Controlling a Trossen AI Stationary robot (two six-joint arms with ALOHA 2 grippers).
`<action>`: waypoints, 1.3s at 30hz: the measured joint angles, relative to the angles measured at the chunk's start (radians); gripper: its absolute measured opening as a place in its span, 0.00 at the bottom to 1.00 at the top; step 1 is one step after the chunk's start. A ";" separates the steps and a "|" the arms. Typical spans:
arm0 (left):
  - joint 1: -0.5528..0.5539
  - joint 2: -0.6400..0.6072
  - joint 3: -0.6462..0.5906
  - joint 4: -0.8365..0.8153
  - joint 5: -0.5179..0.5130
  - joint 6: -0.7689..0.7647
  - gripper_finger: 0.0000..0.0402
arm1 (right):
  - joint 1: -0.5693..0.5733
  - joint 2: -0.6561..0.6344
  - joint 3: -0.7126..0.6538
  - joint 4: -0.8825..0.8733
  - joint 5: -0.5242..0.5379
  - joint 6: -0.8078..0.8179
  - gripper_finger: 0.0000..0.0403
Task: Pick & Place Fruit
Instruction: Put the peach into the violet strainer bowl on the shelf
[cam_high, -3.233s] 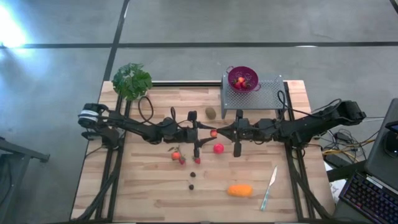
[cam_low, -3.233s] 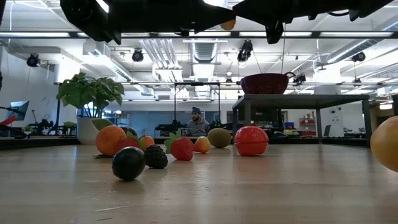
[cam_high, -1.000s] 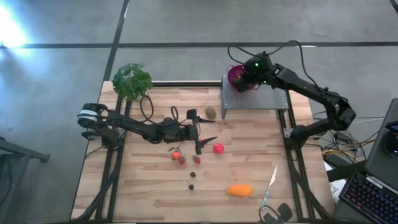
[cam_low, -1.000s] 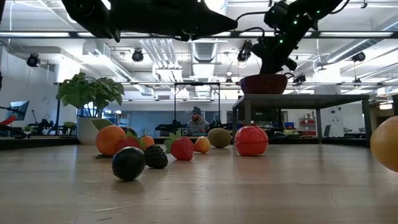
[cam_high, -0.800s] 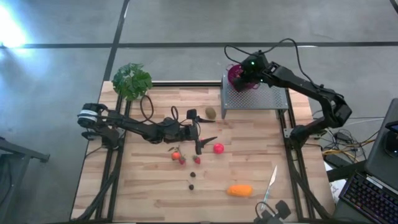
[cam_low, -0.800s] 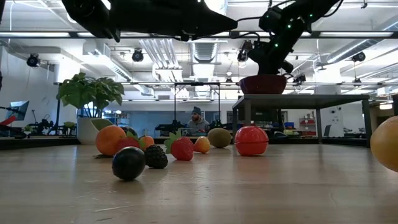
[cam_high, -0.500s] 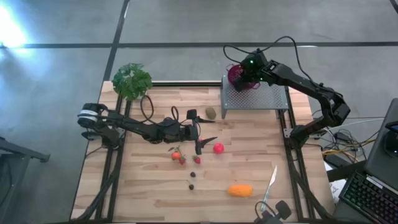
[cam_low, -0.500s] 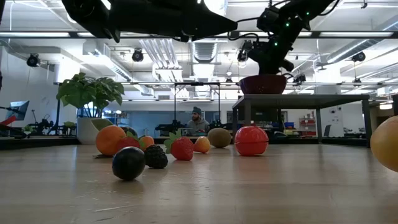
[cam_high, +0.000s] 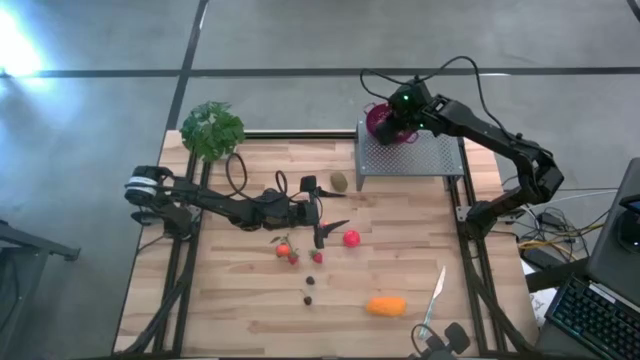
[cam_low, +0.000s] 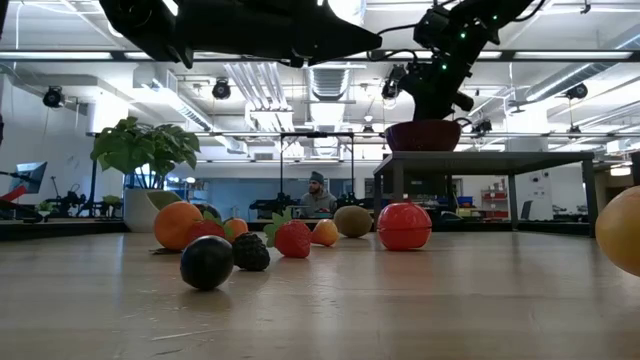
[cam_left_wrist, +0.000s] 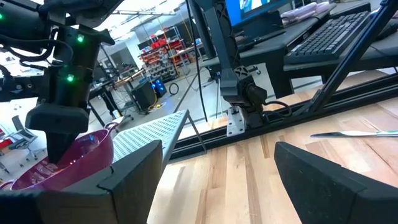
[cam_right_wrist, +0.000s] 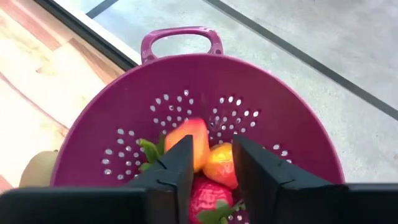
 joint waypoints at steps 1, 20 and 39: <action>0.000 0.000 0.000 0.000 0.000 0.000 0.78 | 0.000 0.000 0.003 0.000 0.000 -0.002 0.30; 0.001 0.000 0.000 -0.009 0.000 0.017 0.78 | 0.214 -0.081 0.147 -0.234 0.051 -0.032 0.31; 0.002 -0.011 0.000 -0.225 -0.001 -0.061 0.78 | 0.665 -0.493 -0.420 -0.032 0.229 0.300 0.21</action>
